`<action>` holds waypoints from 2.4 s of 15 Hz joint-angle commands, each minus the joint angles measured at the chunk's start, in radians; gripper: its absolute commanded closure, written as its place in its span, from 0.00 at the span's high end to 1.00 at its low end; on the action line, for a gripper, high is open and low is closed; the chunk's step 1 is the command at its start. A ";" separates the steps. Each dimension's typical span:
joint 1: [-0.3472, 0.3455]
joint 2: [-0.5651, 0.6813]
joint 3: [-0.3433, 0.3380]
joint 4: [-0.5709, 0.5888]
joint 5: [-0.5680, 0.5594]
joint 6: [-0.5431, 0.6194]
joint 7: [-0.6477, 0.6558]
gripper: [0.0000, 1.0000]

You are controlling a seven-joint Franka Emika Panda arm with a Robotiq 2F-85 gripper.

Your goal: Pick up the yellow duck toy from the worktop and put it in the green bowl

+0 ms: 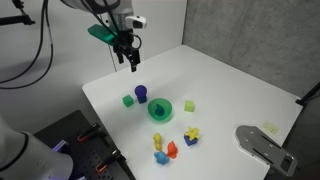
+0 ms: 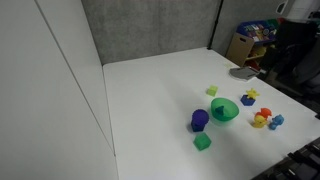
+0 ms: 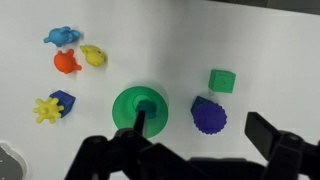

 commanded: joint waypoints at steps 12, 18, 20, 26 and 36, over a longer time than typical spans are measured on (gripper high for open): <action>-0.121 0.084 -0.131 -0.212 -0.069 0.282 -0.128 1.00; -0.152 0.237 -0.167 -0.235 -0.117 0.414 -0.232 1.00; -0.160 0.288 -0.176 -0.221 -0.144 0.447 -0.264 1.00; -0.164 0.318 -0.177 -0.231 -0.163 0.477 -0.244 1.00; -0.180 0.425 -0.178 -0.195 -0.105 0.591 -0.298 1.00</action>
